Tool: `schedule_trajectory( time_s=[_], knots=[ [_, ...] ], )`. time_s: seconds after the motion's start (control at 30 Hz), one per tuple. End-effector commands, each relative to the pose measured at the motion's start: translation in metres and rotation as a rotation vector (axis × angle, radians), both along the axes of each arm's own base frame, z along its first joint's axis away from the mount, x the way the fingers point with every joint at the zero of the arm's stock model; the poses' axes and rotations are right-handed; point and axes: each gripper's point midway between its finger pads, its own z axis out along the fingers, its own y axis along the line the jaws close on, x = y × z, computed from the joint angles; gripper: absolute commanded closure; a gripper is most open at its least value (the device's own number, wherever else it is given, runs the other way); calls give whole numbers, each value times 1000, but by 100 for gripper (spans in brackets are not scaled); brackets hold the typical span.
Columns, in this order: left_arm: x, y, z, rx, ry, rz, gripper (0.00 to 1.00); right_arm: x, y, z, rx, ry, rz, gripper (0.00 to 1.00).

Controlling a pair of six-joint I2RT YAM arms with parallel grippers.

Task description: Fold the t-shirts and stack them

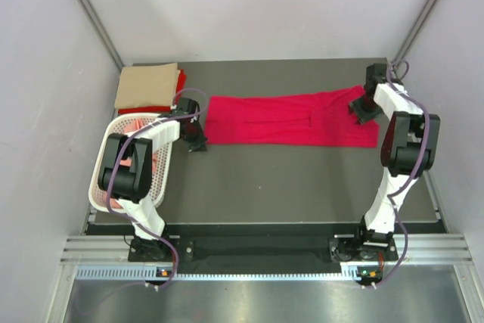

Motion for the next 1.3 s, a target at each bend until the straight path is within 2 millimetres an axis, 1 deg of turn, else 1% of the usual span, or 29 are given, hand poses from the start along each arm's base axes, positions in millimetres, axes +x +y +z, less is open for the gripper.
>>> schedule_trajectory(
  time_s=[0.0, 0.03, 0.07, 0.1, 0.13, 0.23, 0.27, 0.3, 0.33, 0.37, 0.4, 0.47, 0.5, 0.57, 0.67, 0.7, 0.77, 0.8, 0.83, 0.87, 0.9, 0.93, 0.97, 1.0, 1.03, 1.07, 1.1, 1.17, 1.27],
  knots=[
    [-8, 7, 7, 40, -1, 6, 100, 6, 5, 0, -32, 29, -55, 56],
    [-9, 8, 7, 43, -3, 4, 100, 7, 4, -8, -44, 41, -60, 56],
    [-9, 8, 9, 45, -2, 3, 100, 10, 4, -9, -48, 38, -61, 56],
    [-9, 8, 13, 43, -8, 1, 100, 10, 3, -18, -54, 55, -65, 56],
    [-9, 7, 17, 40, -16, -1, 100, 10, 1, -22, -60, 61, -70, 56],
    [-5, 4, 33, 26, -51, -6, 99, 14, -2, -35, -78, 81, -75, 55],
    [0, 2, 42, 19, -70, -12, 93, 18, -2, -36, -82, 75, -68, 55],
    [1, 1, 49, 15, -84, -14, 89, 18, -4, -43, -87, 89, -68, 55],
    [3, 0, 55, 15, -98, -20, 85, 22, -6, -42, -99, 86, -65, 55],
    [8, -3, 64, 8, -120, -26, 78, 23, -8, -44, -109, 87, -62, 55],
    [10, -5, 72, 0, -139, -35, 75, 24, -9, -50, -118, 99, -54, 55],
    [15, -9, 85, -12, -172, -52, 69, 31, -17, -48, -158, 96, -38, 55],
    [16, -11, 92, -21, -190, -60, 68, 31, -19, -51, -170, 107, -33, 55],
    [21, -14, 101, -31, -212, -76, 66, 35, -26, -49, -197, 100, -22, 55],
    [25, -21, 105, -58, -225, -101, 63, 44, -34, -50, -213, 82, 2, 56],
    [26, -24, 104, -65, -227, -109, 62, 48, -35, -54, -212, 79, 13, 56],
    [27, -29, 102, -79, -229, -138, 62, 58, -40, -51, -221, 64, 33, 56],
    [26, -31, 93, -77, -210, -149, 61, 60, -41, -56, -223, 69, 39, 56],
    [26, -31, 88, -69, -202, -156, 61, 67, -43, -52, -230, 54, 45, 56],
    [27, -32, 79, -68, -185, -158, 61, 69, -44, -52, -230, 51, 48, 55],
    [27, -34, 74, -73, -178, -165, 60, 72, -46, -56, -231, 54, 48, 55],
    [27, -36, 70, -84, -171, -168, 60, 80, -47, -51, -234, 28, 56, 55],
    [28, -42, 64, -112, -168, -183, 60, 83, -48, -52, -229, 22, 63, 55],
    [28, -47, 62, -137, -168, -194, 59, 88, -45, -56, -214, 11, 86, 56],
    [27, -51, 59, -159, -163, -204, 59, 95, -48, -52, -213, -10, 88, 55],
    [25, -61, 56, -204, -150, -236, 59, 98, -48, -54, -209, -16, 95, 56],
    [26, -65, 54, -222, -152, -249, 59, 101, -49, -56, -207, -21, 104, 56],
    [22, -71, 45, -226, -127, -266, 59, 113, -47, -53, -194, -63, 148, 56],
    [17, -70, 30, -190, -96, -263, 58, 120, -43, -54, -178, -90, 187, 56]
  ],
)
